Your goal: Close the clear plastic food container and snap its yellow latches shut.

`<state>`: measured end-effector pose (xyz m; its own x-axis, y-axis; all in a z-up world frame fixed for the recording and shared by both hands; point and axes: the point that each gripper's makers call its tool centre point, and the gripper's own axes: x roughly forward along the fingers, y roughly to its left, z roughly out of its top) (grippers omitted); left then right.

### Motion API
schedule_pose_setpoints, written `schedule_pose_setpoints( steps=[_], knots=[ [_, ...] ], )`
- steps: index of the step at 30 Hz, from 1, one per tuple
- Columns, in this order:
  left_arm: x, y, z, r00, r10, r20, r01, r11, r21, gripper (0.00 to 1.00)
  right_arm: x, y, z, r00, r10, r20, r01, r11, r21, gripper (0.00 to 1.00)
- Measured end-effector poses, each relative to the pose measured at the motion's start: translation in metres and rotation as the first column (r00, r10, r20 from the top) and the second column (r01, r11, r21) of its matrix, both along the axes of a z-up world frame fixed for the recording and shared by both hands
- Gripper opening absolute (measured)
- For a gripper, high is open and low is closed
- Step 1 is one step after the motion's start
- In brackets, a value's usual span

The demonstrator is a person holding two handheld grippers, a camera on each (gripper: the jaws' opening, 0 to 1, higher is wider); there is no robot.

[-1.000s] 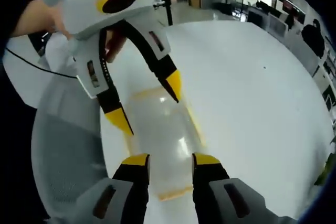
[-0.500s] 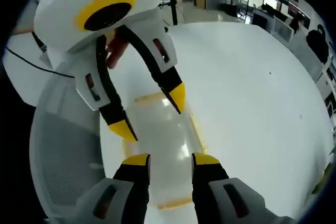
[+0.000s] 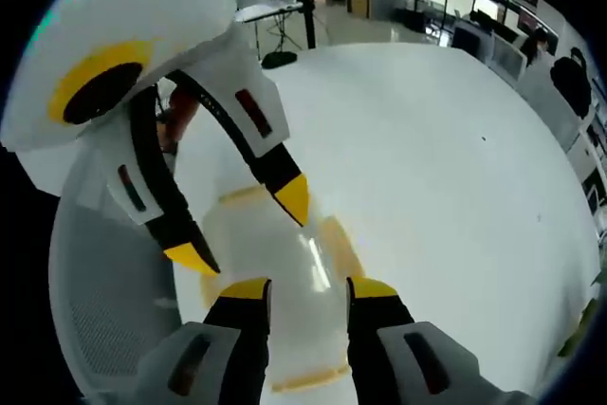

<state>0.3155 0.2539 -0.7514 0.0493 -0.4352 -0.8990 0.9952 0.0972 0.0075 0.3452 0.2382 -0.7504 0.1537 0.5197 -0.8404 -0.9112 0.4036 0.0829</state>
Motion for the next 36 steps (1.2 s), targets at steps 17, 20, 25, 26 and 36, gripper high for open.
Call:
schedule_pose_setpoints(
  steps=[17,20,25,26,36],
  knots=[
    [-0.03,-0.022,-0.002,0.999,-0.041,-0.007,0.041,0.999,-0.009,0.49,0.002,-0.006,-0.015,0.997,-0.037,-0.071,0.039,0.999,0.017,0.32],
    [-0.036,-0.028,-0.003,0.999,-0.017,-0.028,0.017,1.0,-0.021,0.51,0.002,-0.005,-0.015,0.997,-0.037,-0.061,0.037,0.999,0.013,0.32],
    [-0.026,-0.03,-0.005,0.994,0.078,0.074,-0.076,0.997,-0.033,0.52,0.0,-0.005,-0.013,0.998,-0.044,-0.044,0.044,0.999,0.004,0.27],
    [-0.029,-0.029,-0.005,0.996,0.06,0.071,-0.059,0.998,-0.025,0.51,0.001,-0.005,-0.013,0.998,-0.047,-0.042,0.047,0.999,0.003,0.27],
    [-0.039,-0.037,-0.001,0.977,-0.036,0.212,0.023,0.998,0.062,0.53,0.001,-0.01,-0.015,0.996,0.01,-0.083,-0.015,0.998,-0.06,0.33]
  ],
)
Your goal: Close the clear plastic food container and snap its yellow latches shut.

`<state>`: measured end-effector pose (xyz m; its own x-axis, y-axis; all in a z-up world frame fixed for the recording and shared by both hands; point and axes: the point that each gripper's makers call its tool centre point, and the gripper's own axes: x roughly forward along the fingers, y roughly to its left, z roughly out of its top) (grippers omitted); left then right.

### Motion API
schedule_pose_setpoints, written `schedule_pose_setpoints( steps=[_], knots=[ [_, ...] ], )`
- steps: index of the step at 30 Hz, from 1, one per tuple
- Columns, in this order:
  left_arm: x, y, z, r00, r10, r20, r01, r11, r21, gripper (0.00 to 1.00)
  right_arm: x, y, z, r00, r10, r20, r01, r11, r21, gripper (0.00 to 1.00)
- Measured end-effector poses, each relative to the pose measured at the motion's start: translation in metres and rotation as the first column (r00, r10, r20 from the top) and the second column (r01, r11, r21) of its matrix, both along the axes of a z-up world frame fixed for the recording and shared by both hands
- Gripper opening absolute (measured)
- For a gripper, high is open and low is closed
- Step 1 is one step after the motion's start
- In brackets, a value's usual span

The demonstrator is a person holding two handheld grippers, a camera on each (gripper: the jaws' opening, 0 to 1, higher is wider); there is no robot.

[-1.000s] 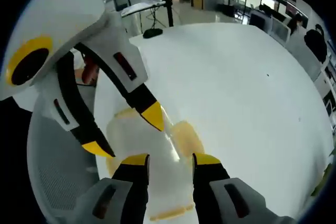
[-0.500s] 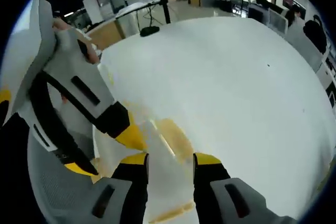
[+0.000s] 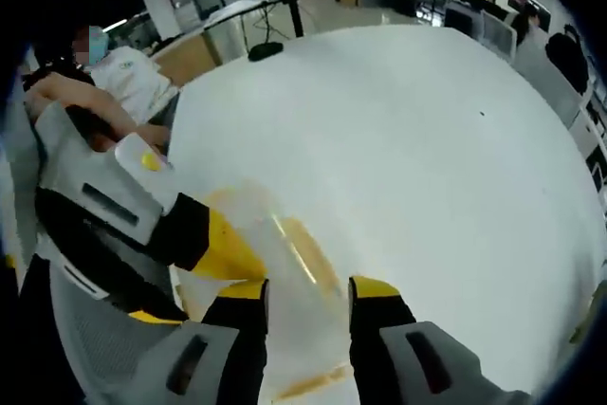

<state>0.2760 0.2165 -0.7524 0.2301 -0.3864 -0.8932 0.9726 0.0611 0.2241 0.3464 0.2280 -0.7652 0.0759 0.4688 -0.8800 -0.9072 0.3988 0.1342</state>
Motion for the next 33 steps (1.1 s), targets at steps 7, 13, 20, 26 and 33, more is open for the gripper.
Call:
schedule_pose_setpoints(
  steps=[7,13,20,26,33],
  knots=[
    [-0.003,0.004,-0.003,0.999,0.015,0.043,-0.016,0.999,0.042,0.56,-0.013,0.01,0.005,0.985,0.163,-0.06,-0.164,0.986,-0.01,0.36],
    [0.005,0.014,-0.003,0.992,0.051,0.112,-0.06,0.995,0.074,0.6,-0.01,0.017,-0.003,0.974,0.21,-0.08,-0.213,0.977,-0.029,0.36],
    [-0.002,0.014,-0.021,0.994,0.055,0.096,-0.063,0.995,0.083,0.62,-0.022,0.015,-0.011,0.95,0.253,-0.181,-0.26,0.966,-0.014,0.4],
    [0.002,0.019,-0.029,0.993,0.005,0.118,-0.018,0.994,0.107,0.67,-0.023,0.014,-0.011,0.949,0.243,-0.203,-0.256,0.966,-0.041,0.4],
    [0.003,0.018,-0.029,0.994,-0.044,0.104,0.028,0.988,0.151,0.67,-0.023,0.013,-0.012,0.948,0.236,-0.213,-0.254,0.965,-0.062,0.39]
  ],
)
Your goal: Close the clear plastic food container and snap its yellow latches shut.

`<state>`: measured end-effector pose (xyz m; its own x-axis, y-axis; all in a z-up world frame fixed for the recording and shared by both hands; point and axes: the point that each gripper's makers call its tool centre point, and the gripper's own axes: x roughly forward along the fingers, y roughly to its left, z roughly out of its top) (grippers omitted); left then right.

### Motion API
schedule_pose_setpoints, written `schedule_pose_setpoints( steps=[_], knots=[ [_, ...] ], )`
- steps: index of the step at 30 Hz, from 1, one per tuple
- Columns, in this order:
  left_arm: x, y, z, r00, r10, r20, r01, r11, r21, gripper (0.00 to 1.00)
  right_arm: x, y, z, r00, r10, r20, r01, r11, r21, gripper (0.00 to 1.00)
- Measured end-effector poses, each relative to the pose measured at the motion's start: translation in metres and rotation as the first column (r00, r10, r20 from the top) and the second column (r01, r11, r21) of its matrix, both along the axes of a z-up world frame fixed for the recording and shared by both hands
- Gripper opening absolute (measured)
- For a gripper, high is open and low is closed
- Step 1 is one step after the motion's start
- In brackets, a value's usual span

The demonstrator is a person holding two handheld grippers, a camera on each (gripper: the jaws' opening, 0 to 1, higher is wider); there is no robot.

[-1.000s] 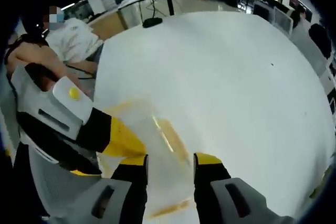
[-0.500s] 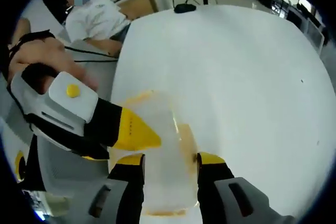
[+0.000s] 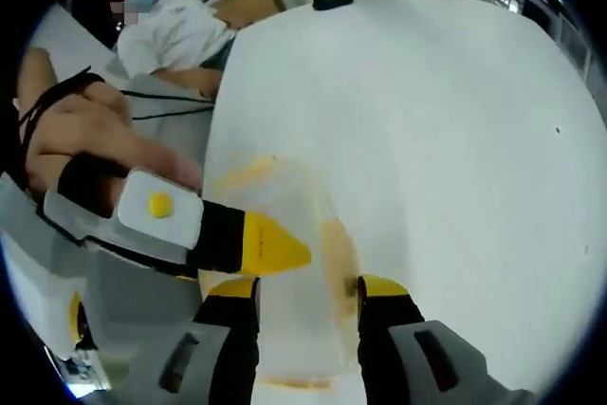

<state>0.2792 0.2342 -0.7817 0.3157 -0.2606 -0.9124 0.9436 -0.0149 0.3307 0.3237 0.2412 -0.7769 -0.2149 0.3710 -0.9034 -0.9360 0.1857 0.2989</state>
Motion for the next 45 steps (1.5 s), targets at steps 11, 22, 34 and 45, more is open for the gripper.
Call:
schedule_pose_setpoints(
  steps=[11,22,34,45],
  knots=[
    [0.005,0.003,-0.001,0.997,-0.082,0.004,0.082,0.997,0.01,0.66,0.003,-0.001,-0.001,0.999,-0.035,-0.035,0.035,0.999,-0.01,0.39],
    [0.005,0.003,-0.002,0.997,-0.082,0.01,0.082,0.996,0.02,0.64,-0.001,-0.006,-0.009,0.994,-0.065,-0.085,0.063,0.998,-0.016,0.34],
    [0.003,0.006,-0.001,0.996,-0.077,0.054,0.075,0.997,0.034,0.56,-0.003,-0.003,-0.007,0.991,-0.099,-0.085,0.096,0.995,-0.041,0.33],
    [0.003,0.008,-0.002,0.994,-0.093,0.058,0.088,0.992,0.088,0.58,-0.004,-0.002,-0.003,0.994,-0.078,-0.076,0.075,0.997,-0.035,0.35]
  ],
)
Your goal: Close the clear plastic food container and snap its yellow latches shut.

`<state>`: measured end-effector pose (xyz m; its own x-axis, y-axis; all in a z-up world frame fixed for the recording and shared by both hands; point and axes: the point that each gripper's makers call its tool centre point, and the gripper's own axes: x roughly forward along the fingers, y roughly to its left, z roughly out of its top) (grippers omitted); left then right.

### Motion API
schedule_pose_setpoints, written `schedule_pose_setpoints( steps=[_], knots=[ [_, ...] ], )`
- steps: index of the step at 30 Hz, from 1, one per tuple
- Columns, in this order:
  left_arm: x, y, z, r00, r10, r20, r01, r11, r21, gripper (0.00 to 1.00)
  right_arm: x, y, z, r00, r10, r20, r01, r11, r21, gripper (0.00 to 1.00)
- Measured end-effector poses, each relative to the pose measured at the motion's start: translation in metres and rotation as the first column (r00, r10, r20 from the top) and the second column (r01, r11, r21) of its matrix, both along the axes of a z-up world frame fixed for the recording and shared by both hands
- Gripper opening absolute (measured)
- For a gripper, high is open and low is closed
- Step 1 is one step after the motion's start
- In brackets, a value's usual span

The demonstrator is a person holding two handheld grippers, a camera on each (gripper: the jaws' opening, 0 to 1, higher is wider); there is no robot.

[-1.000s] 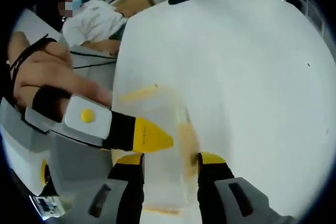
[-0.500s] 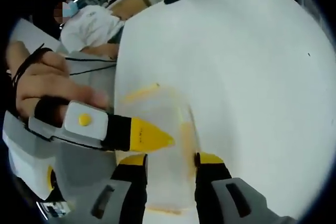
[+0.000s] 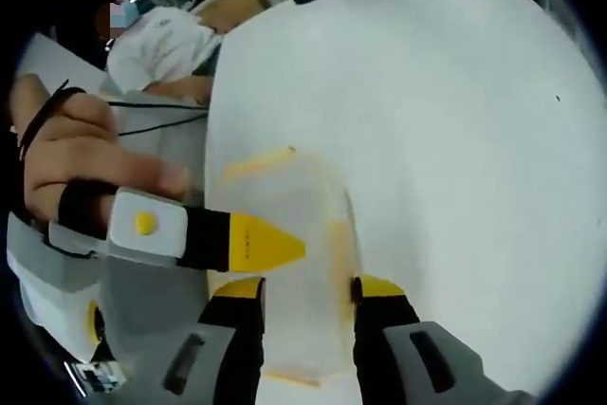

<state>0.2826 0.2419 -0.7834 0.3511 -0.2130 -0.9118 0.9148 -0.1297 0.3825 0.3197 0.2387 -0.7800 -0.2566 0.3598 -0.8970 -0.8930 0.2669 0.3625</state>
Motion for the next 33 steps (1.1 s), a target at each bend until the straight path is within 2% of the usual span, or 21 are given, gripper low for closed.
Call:
schedule_pose_setpoints(
  steps=[5,12,18,21,23,27,30,31,33],
  knots=[
    [0.002,-0.002,0.001,0.999,0.035,-0.015,-0.035,0.999,-0.017,0.58,0.001,0.002,0.004,0.998,0.043,0.039,-0.044,0.998,0.036,0.36],
    [0.003,-0.003,0.003,0.997,0.056,-0.058,-0.057,0.998,-0.015,0.59,0.003,0.002,0.005,0.997,0.025,0.069,-0.028,0.998,0.049,0.36],
    [0.001,0.001,0.006,0.996,-0.008,-0.093,0.009,1.0,0.003,0.58,-0.004,-0.006,0.004,0.996,0.033,0.088,-0.038,0.997,0.062,0.42],
    [0.001,0.001,0.01,0.993,0.013,-0.115,-0.015,1.0,-0.022,0.58,-0.005,-0.012,0.004,0.993,0.045,0.112,-0.052,0.997,0.059,0.43],
    [-0.002,-0.002,0.012,0.992,0.014,-0.129,-0.021,0.998,-0.053,0.63,-0.007,-0.015,0.005,0.99,0.058,0.132,-0.066,0.996,0.058,0.45],
    [-0.01,-0.005,0.013,0.986,0.015,-0.166,-0.028,0.997,-0.071,0.7,-0.008,-0.016,0.006,0.987,0.053,0.152,-0.064,0.996,0.067,0.49],
    [-0.021,-0.003,0.01,0.971,0.023,-0.236,-0.04,0.997,-0.068,0.83,-0.01,-0.012,0.009,0.985,0.039,0.168,-0.055,0.995,0.089,0.57],
    [-0.023,-0.003,0.009,0.968,0.015,-0.25,-0.033,0.997,-0.069,0.84,-0.01,-0.012,0.009,0.984,0.041,0.174,-0.057,0.994,0.088,0.6],
    [-0.023,-0.001,0.01,0.969,0.01,-0.246,-0.027,0.998,-0.064,0.88,-0.009,-0.013,0.008,0.972,0.076,0.223,-0.094,0.993,0.072,0.67]
  ],
)
